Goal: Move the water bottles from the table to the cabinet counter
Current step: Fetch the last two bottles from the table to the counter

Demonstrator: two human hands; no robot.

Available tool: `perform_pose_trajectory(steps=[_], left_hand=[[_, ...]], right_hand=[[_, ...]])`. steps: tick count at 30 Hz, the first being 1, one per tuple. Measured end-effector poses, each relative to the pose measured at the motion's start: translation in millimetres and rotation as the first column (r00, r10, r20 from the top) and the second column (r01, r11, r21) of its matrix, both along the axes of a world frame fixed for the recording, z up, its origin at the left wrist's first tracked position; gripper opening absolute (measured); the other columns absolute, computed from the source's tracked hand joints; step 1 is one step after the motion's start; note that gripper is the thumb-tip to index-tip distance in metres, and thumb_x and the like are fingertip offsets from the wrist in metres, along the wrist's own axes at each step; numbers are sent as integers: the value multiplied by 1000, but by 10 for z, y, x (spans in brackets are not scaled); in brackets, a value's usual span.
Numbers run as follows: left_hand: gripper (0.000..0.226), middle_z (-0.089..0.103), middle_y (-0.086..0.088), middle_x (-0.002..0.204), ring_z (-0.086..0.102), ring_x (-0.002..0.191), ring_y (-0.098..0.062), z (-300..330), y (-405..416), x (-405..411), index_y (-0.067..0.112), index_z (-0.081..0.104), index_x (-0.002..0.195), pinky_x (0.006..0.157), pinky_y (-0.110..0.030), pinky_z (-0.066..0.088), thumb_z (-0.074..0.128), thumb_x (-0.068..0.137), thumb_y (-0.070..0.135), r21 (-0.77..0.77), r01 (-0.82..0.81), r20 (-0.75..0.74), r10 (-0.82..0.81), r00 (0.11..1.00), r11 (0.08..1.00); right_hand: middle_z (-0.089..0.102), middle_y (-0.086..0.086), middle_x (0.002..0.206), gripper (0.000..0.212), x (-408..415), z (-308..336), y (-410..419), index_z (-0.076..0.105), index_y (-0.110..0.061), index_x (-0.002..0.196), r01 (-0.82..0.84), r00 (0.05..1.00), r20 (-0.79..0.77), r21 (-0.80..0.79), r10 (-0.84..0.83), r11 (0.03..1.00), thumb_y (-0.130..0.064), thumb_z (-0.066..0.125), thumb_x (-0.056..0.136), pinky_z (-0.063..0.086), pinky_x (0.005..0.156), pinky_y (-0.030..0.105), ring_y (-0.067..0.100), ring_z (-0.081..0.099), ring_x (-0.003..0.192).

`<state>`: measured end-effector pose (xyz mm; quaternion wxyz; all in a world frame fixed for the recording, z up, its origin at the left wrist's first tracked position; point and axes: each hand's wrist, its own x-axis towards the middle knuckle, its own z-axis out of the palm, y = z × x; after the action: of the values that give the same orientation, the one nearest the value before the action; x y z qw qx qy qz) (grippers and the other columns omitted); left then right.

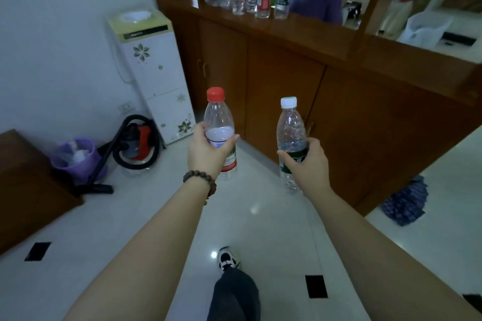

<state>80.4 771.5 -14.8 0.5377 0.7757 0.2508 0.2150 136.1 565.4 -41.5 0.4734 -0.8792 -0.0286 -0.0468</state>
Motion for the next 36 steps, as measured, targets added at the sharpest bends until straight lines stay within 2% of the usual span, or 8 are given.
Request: perform_pose_trajectory(steps=[5, 13, 18, 25, 30, 36], left_hand=[[62, 62, 2, 113, 62, 101, -18, 26, 344, 999, 20, 49, 120, 83, -35, 54, 80, 71, 41, 11, 43, 33, -43, 999, 999], [69, 58, 3, 118, 59, 104, -18, 439, 971, 2781, 23, 45, 125, 87, -39, 55, 79, 70, 46, 58, 129, 101, -135, 986, 990], [64, 58, 10, 106, 60, 96, -11, 737, 1058, 3687, 26, 46, 119, 81, -31, 55, 79, 68, 50, 119, 201, 156, -218, 963, 972], [62, 61, 9, 105, 60, 93, -7, 1045, 953, 4937, 21, 50, 116, 76, -21, 51, 79, 69, 49, 181, 279, 237, -318, 918, 943], [63, 64, 6, 109, 62, 99, -12, 1058, 801, 5872, 23, 52, 112, 84, -33, 56, 76, 65, 57, 212, 335, 237, -381, 894, 918], [66, 64, 3, 110, 62, 101, -15, 1013, 544, 6751, 19, 51, 114, 87, -39, 55, 79, 66, 53, 218, 377, 184, -418, 890, 900]], right_hand=[[58, 2, 115, 59, 895, 64, 371, 48, -16, 117, 32, 999, 22, -9, -32, 999, -43, 77, 72, 52, 86, 32, 18, 58, 104], [58, 2, 116, 63, 2553, 673, 1019, 48, -14, 121, 75, 991, 107, 16, -76, 997, -45, 75, 73, 53, 89, 34, 17, 58, 106], [57, 0, 117, 61, 3305, 932, 1114, 47, -18, 120, 143, 977, 148, 68, -152, 987, -48, 74, 74, 52, 89, 33, 16, 57, 107], [59, 2, 117, 63, 4406, 1245, 946, 47, -16, 122, 231, 942, 221, 119, -253, 966, -48, 73, 75, 49, 87, 30, 17, 57, 107], [57, -1, 112, 54, 5211, 1306, 855, 48, -15, 119, 243, 938, 217, 137, -269, 960, -39, 74, 78, 43, 81, 24, 12, 53, 100], [52, -6, 104, 55, 5963, 1309, 789, 46, -13, 121, 251, 946, 177, 126, -270, 960, -33, 75, 79, 41, 81, 22, 9, 51, 97]])
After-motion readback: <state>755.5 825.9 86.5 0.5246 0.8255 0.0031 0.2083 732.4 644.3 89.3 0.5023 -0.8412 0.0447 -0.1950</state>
